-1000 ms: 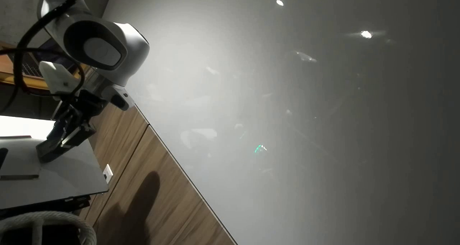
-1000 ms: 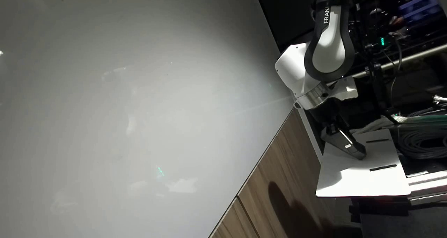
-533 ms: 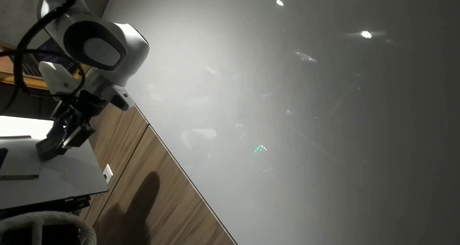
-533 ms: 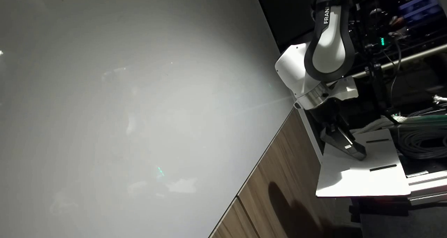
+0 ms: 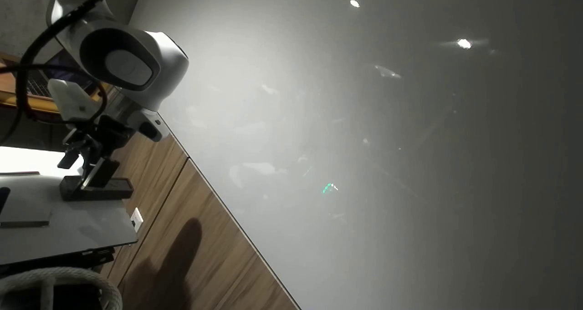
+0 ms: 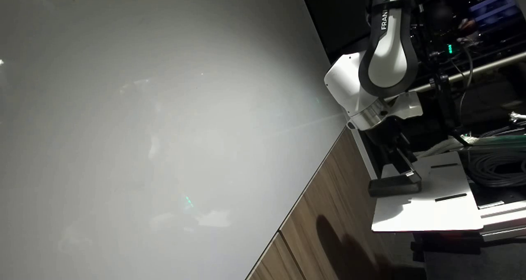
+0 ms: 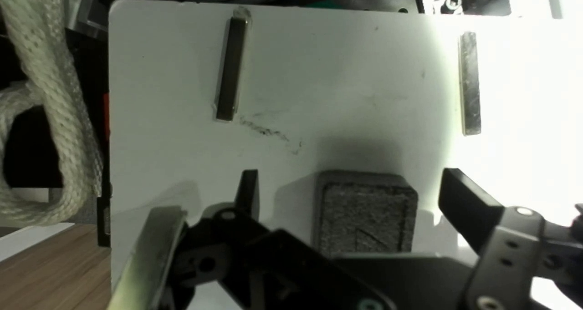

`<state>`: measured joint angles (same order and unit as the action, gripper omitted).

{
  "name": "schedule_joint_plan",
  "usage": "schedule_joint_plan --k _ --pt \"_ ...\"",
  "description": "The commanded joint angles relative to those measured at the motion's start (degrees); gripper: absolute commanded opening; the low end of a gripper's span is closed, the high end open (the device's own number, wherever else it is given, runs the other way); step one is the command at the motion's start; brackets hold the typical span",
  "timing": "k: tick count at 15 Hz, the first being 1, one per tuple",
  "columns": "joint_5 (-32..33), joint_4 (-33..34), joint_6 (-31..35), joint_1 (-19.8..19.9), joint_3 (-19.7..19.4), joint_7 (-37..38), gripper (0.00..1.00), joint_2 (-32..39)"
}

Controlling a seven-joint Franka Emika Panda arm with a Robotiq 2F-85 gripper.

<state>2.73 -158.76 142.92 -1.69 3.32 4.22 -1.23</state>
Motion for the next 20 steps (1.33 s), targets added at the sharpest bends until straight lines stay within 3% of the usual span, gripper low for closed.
schedule_joint_plan --k 1,10,20 --pt "-0.52 0.07 0.53 -0.22 -0.38 -1.02 1.0 0.07" --pt "0.14 0.29 0.11 -1.69 0.56 -0.74 1.0 0.56" --pt "6.93 -0.08 0.4 0.28 -1.77 -0.39 1.0 4.69"
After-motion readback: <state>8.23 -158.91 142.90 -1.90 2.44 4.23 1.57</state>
